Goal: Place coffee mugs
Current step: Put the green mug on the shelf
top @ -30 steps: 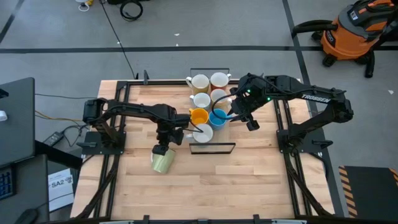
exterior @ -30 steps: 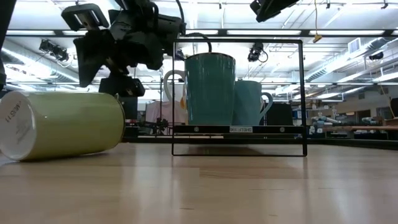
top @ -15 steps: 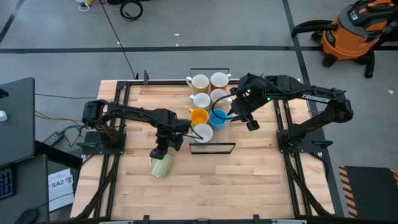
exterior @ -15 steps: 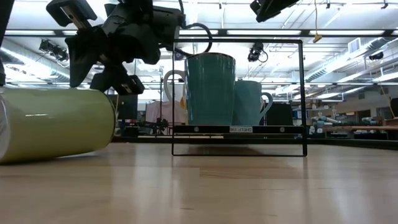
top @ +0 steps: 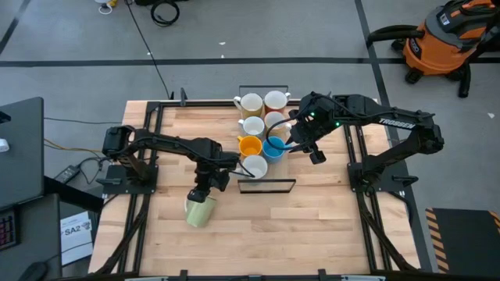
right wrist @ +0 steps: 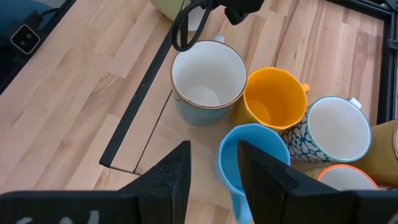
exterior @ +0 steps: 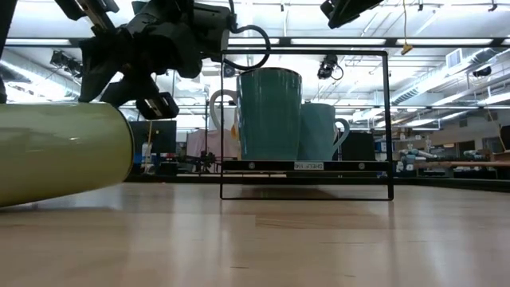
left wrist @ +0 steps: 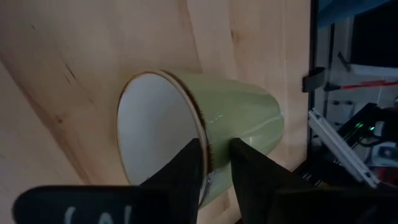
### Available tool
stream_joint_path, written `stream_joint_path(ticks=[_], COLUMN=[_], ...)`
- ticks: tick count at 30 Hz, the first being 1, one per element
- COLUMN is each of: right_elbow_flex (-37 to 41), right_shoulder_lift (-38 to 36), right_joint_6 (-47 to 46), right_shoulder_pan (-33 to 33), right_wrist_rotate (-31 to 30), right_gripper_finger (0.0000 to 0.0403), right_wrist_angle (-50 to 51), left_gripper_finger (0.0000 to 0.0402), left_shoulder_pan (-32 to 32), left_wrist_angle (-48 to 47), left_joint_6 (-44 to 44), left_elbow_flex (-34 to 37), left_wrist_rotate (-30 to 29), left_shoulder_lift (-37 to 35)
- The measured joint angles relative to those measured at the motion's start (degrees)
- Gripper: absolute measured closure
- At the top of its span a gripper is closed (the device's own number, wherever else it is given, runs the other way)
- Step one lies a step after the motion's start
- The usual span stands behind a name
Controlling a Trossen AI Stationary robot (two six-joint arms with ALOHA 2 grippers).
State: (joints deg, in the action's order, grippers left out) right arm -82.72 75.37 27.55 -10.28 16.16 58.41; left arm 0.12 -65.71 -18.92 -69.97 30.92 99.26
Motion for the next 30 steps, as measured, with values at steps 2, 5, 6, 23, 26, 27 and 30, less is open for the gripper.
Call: stream_joint_path(ticks=[2,5,6,23,26,27,30], right_elbow_flex=[0.00,0.00,0.00,0.00,0.00,0.00,0.00], right_shoulder_lift=[-0.02,-0.02,-0.02,-0.02,-0.02,-0.02,-0.02], right_joint_6=[0.00,0.00,0.00,0.00,0.00,0.00,0.00], right_shoulder_pan=[0.00,0.00,0.00,0.00,0.01,0.00,0.00], right_wrist_rotate=[0.00,0.00,0.00,0.00,0.00,0.00,0.00], right_gripper_finger=[0.0266,0.0266,0.0266,0.0266,0.0266,0.0266,0.0266], right_wrist_angle=[0.00,-0.01,0.00,0.00,-0.01,-0.01,-0.02], left_gripper_finger=[0.0324,0.0326,0.0327,0.0387,0.0388,0.0389,0.0393], left_shoulder_pan=[-0.02,-0.07,-0.07,-0.04,-0.04,-0.04,-0.04], left_wrist_angle=[0.04,0.04,0.07,-1.38,-1.94,-1.97,-2.13], left_joint_6=[1.02,1.82,1.83,3.51,4.67,4.77,5.22], left_elbow_flex=[0.00,0.00,0.00,0.11,0.11,0.11,0.11], left_wrist_rotate=[0.42,0.21,0.01,-1.96,-3.55,-3.73,-4.25], left_shoulder_lift=[0.00,0.00,0.00,-0.20,-0.26,-0.26,-0.26])
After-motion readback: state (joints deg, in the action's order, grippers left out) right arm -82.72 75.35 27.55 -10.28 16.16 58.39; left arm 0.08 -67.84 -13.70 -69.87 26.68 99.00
